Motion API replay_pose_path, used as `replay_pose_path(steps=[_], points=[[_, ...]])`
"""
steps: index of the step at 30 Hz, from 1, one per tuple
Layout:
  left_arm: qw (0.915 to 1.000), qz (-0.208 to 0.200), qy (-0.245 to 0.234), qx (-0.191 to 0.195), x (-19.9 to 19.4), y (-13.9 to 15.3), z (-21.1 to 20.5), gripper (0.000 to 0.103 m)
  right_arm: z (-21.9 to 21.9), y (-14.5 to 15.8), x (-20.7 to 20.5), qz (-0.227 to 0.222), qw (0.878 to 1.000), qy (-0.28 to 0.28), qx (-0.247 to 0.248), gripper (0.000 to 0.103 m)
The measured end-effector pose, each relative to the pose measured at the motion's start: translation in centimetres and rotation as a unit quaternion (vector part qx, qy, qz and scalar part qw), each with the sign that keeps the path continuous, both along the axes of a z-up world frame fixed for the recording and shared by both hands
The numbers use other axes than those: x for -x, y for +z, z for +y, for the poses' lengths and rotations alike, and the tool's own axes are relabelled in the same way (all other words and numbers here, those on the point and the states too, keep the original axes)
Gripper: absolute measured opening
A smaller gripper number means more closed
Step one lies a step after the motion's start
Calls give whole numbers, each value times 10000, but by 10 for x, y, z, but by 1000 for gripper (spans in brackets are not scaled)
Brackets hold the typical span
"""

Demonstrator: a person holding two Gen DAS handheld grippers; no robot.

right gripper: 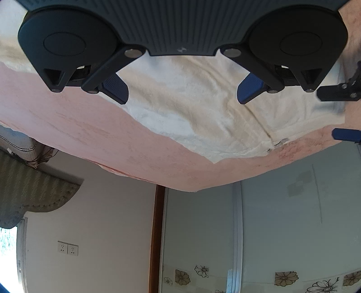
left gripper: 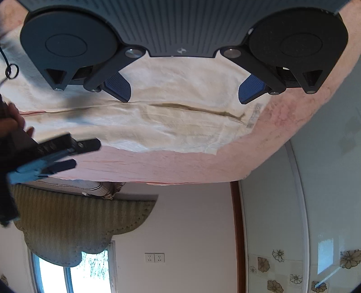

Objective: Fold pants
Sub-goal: 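Move the right tool to the pants waistband corner and close on it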

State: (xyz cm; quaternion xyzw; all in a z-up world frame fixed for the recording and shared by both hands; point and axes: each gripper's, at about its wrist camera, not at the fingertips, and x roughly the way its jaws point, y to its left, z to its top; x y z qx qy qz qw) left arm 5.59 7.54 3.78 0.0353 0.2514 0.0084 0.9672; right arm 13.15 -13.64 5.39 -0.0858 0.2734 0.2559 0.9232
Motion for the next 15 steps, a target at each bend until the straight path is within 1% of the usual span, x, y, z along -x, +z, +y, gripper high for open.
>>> replay_pose_path(steps=[4,6,8,9,10,13,15], points=[[9998,111,-35,144,-16,-2,7,103,10,-7,-67,228,9997,100,8,103],[9998,128,-45,155,-22,-2,10,103,15,-14,-100,402,9992,83,10,103],[9999,102,-25,88,-26,-1,11,103,19,-25,-130,575,9983,62,56,97],[10000,79,-13,50,-29,-1,11,103,22,-31,-143,648,9978,42,105,89],[10000,53,-5,1,-31,0,12,103,24,-37,-155,720,9973,2,135,86],[9999,72,15,-138,-40,-2,14,103,26,-56,-186,928,9955,-147,129,83],[9996,166,5,-228,-48,-5,15,103,27,-66,-202,1127,9935,-129,35,82]])
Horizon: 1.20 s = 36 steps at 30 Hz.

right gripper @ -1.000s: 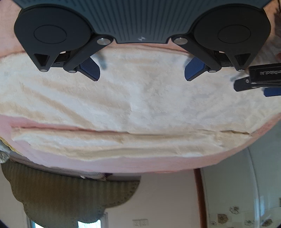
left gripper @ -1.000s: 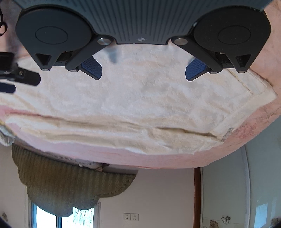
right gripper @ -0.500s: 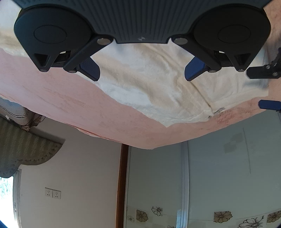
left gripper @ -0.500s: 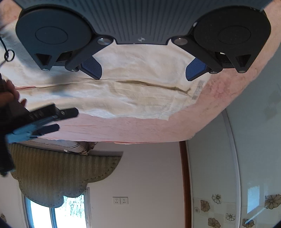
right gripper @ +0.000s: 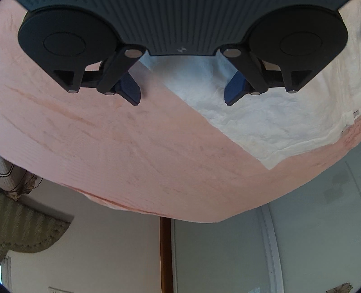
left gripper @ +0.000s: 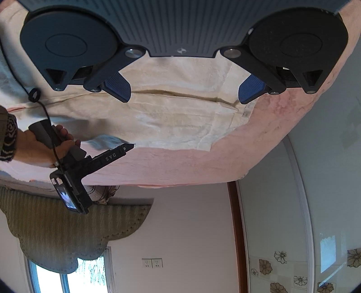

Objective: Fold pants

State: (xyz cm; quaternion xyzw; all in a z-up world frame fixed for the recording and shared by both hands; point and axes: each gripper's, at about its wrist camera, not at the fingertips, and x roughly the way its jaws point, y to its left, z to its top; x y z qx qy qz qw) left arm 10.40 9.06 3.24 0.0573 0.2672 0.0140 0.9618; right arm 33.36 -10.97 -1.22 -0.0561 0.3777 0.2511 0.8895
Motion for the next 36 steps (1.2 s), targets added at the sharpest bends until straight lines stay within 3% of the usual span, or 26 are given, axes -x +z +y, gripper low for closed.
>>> replay_pose_path(steps=[3,5,7,10,13,16,19,22,24,26,27,28,29,32,33,35,36], points=[[9998,137,-15,-116,-11,-6,1,103,2,-15,-14,343,9992,204,-77,81],[9997,208,-28,-105,-20,-9,3,103,4,-17,-11,227,9988,435,-2,74],[9995,314,-58,89,-29,-8,5,103,5,-15,-6,189,9973,692,-120,38],[9965,487,-143,670,-46,-8,14,103,10,-11,2,-84,9966,803,146,15],[9899,683,-123,1234,-62,-7,23,103,16,-6,15,-460,9942,885,411,11],[9792,836,-4,1848,-79,-6,36,102,28,1,42,-1112,9844,1027,896,9],[9570,893,143,2755,-94,-3,55,102,41,10,82,-1914,9621,1300,1446,7],[9217,851,102,3784,-104,-2,74,102,52,12,134,-2720,9252,1676,2046,2],[9007,904,26,4250,-112,-4,80,103,55,13,168,-3089,9042,1934,2228,2],[8914,1019,4,4417,-120,-6,80,103,60,10,196,-3338,8826,2201,2471,2],[8914,1082,84,4400,-122,-7,79,102,61,8,202,-3327,8794,2282,2529,2],[8932,1114,158,4353,-122,-7,78,102,60,9,201,-3234,8851,2258,2469,2],[8967,1115,213,4279,-120,-8,77,102,55,13,193,-3065,8997,2116,2278,2],[9051,1079,297,4102,-112,-10,79,102,30,33,136,-2111,9566,1485,1357,6],[9067,1090,334,4061,-112,-10,79,102,19,38,115,-1834,9697,1240,1029,12],[9064,1116,386,4055,-113,-9,82,102,1,37,63,-995,9896,946,439,36],[9056,1141,399,4065,-114,-8,83,102,-6,32,41,-643,9943,820,219,59]])
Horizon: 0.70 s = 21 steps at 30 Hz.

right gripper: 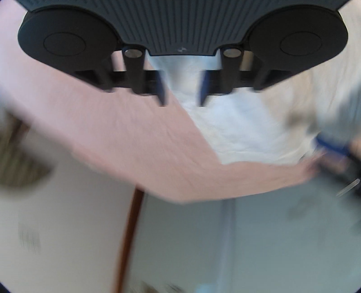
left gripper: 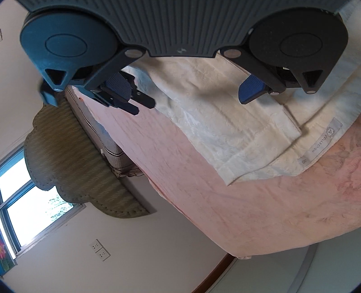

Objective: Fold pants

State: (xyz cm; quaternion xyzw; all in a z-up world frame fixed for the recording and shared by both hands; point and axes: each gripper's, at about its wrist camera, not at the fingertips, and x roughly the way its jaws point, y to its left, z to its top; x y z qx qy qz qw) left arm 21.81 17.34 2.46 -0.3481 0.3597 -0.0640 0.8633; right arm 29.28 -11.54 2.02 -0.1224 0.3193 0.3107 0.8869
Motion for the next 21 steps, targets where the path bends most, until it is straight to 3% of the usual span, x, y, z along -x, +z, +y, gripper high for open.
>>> replay_pose_path(steps=[1,5,6,8,9,10,13,15,17,19,21], points=[[10000,18,-1,-3,-1,1,1,102,-5,-7,-18,329,9993,-50,-147,75],[10000,27,-6,-55,-7,4,6,102,-13,-40,-54,1337,9895,0,-553,74],[10000,30,2,-50,-8,4,7,102,-13,-45,-58,1481,9870,28,-618,75],[10000,71,34,-42,-12,2,8,102,-8,-46,-52,1342,9893,172,-548,72],[9999,98,47,-24,-14,0,7,102,-1,-44,-47,1220,9911,322,-414,45],[9999,128,57,11,-17,-1,7,102,7,-43,-38,1105,9919,541,-299,13],[9997,148,35,214,-22,-4,6,102,26,-35,0,210,9951,830,485,7],[9991,70,-41,407,-23,-3,6,102,41,-29,33,-613,9881,967,1031,7],[9981,-61,-147,602,-23,0,6,102,57,-23,75,-1618,9652,1191,1673,7],[9974,-183,-158,685,-21,4,7,102,70,-27,119,-2549,9265,1449,2357,7],[9972,-242,-72,705,-19,7,8,102,73,-32,157,-3081,8976,1698,2656,7]])
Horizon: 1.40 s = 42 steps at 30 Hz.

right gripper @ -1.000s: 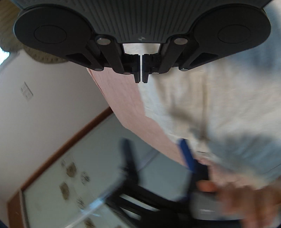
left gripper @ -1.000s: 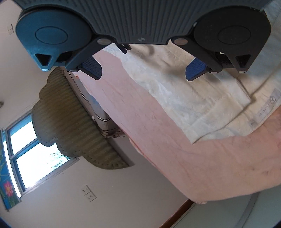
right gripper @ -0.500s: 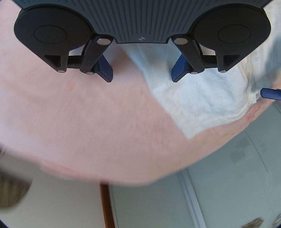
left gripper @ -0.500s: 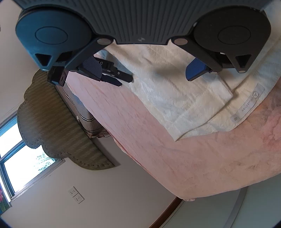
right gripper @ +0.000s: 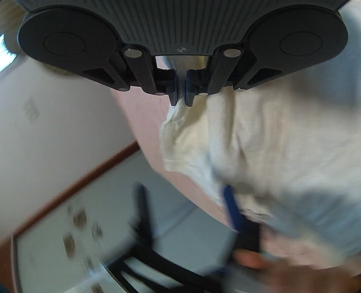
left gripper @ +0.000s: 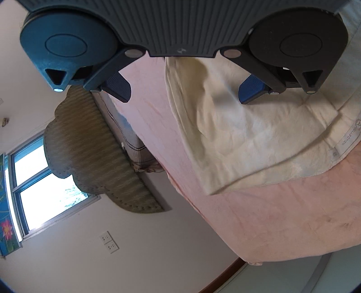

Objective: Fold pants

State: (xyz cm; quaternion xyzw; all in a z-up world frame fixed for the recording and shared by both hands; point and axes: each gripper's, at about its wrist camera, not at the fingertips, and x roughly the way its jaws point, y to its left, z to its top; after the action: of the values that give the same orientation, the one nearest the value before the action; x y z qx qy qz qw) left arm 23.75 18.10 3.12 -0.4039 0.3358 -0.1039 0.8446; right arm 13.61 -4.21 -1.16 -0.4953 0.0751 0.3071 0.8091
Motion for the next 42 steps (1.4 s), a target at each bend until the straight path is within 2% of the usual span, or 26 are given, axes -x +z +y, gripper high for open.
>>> replay_pose_path(steps=[3,7,11,12,13,14,15,16,19,20,22,24,32,33,34,35,36,37,38,39,40,42], points=[[9998,38,164,70,1,2,2,102,-2,-7,43,-583,9973,331,304,7],[9994,-114,287,135,12,11,3,102,-1,-15,75,-864,9930,563,571,7],[9967,-650,489,10,40,26,1,97,-8,-17,88,-805,9938,616,451,7],[9958,-741,536,-44,47,29,0,84,-10,-15,90,-731,9951,568,360,7],[9949,-808,602,-43,57,30,-1,57,-12,-14,91,-657,9962,524,247,7],[9944,-861,618,12,64,30,-1,45,-15,-11,93,-595,9970,471,141,7],[9942,-907,575,93,71,30,-1,26,-16,-11,94,-554,9975,423,76,7],[9940,-904,596,144,77,30,0,16,-15,-10,93,-541,9978,379,21,7],[9917,-1089,677,122,98,34,2,3,-15,-11,93,-565,9981,183,-179,9],[9905,-1186,696,59,105,36,2,3,-15,-12,91,-603,9979,85,-216,11],[9881,-1358,705,-125,118,41,2,2,-18,-14,90,-732,9967,-192,-283,32],[9878,-1396,680,-125,127,43,4,2,-20,-16,86,-695,9958,-440,-405,42],[9901,-1245,639,-83,158,31,11,2,-82,-15,70,-54,9856,-1561,-643,39],[9907,-1212,603,-110,159,29,12,3,-89,-14,69,58,9837,-1647,-724,24],[9914,-1173,582,-71,159,27,12,12,-93,-13,69,154,9823,-1700,-766,9],[9925,-1068,602,31,157,24,13,13,-95,-13,70,185,9824,-1702,-748,9],[9934,-961,598,155,154,21,15,19,-93,-14,73,161,9841,-1644,-658,9],[9942,-859,592,252,152,19,17,35,-93,-15,79,93,9861,-1578,-509,8],[9945,-789,611,326,151,17,18,45,-91,-17,83,7,9876,-1528,-357,7],[9942,-771,651,368,151,14,19,62,-91,-19,88,-53,9886,-1481,-249,7],[9939,-754,694,408,152,13,19,69,-89,-21,91,-72,9892,-1449,-198,7],[9930,-795,716,491,153,10,20,67,-88,-21,93,-91,9894,-1441,-142,7]])
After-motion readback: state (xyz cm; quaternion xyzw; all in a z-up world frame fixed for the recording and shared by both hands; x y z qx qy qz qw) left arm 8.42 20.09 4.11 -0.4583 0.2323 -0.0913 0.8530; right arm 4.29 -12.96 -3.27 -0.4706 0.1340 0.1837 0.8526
